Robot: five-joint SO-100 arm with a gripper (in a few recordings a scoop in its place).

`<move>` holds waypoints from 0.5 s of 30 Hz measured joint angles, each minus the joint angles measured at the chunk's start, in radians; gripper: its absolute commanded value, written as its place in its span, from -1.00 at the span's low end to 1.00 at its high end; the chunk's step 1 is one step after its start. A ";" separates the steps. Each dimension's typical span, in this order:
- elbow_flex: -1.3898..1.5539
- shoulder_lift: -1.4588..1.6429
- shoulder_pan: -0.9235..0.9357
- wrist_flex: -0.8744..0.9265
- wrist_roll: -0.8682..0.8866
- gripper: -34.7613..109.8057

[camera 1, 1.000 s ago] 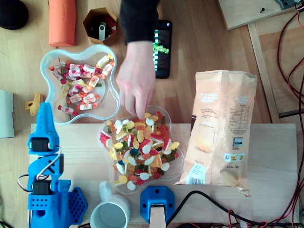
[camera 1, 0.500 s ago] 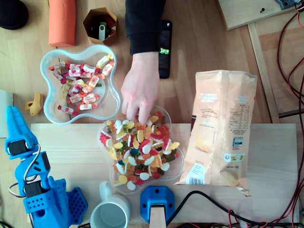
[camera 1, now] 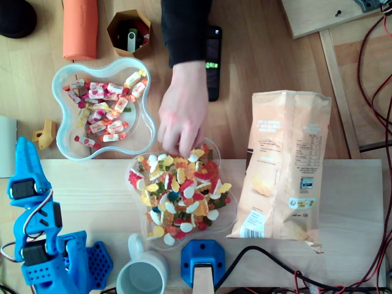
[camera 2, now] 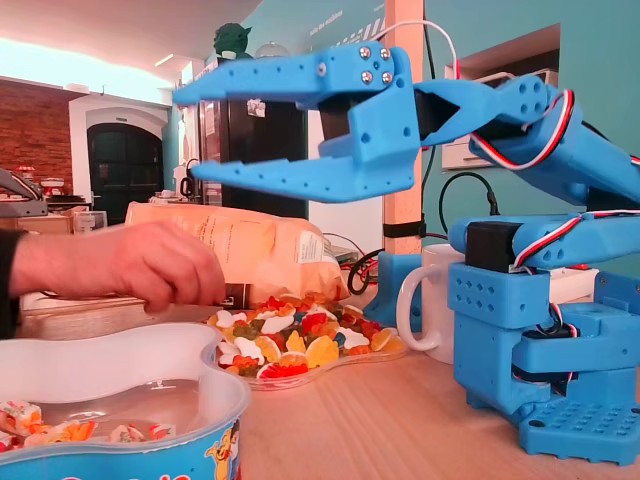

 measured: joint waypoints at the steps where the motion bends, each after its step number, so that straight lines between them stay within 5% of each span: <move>1: -0.031 0.002 0.008 0.058 -0.002 -0.31; 6: -0.115 0.002 0.012 0.290 -0.012 -0.31; 15: -0.153 -0.166 0.012 0.333 -0.012 -0.31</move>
